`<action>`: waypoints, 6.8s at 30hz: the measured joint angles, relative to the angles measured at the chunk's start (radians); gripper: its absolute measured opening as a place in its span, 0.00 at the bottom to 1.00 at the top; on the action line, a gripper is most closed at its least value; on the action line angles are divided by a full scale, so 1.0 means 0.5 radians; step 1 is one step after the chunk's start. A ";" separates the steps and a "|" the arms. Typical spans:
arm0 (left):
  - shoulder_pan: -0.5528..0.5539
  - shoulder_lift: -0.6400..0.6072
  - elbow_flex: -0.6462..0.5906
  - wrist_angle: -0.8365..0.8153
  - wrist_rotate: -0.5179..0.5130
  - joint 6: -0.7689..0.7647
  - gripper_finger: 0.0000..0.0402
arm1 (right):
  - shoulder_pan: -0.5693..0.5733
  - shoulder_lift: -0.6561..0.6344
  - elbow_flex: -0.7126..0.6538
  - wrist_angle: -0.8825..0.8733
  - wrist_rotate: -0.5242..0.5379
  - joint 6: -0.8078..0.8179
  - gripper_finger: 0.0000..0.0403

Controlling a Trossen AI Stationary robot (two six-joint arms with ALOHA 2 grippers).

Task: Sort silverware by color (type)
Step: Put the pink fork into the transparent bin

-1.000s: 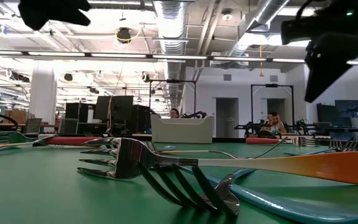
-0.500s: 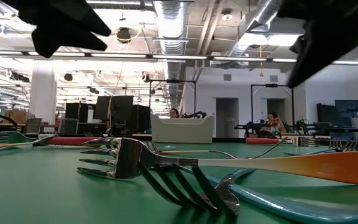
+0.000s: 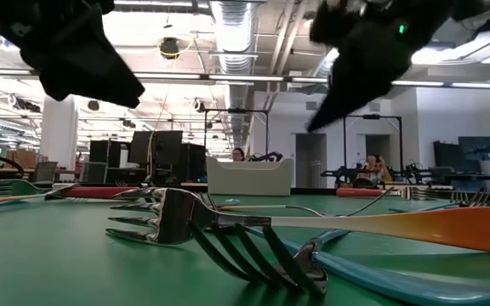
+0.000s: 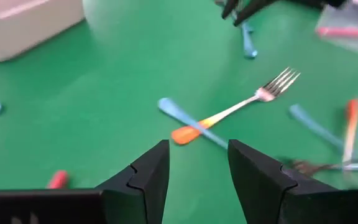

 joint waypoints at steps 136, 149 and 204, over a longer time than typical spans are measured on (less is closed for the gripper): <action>0.347 -0.233 -0.333 0.732 0.486 0.732 0.37 | -0.073 0.140 0.126 0.269 -0.503 0.485 0.38; 1.336 -0.932 -0.154 0.596 1.637 0.847 0.37 | -0.631 0.155 0.126 0.279 -0.821 0.700 0.38; 1.380 -0.919 0.460 -1.095 1.707 0.687 0.34 | -0.378 0.156 0.125 0.080 -0.857 1.604 0.38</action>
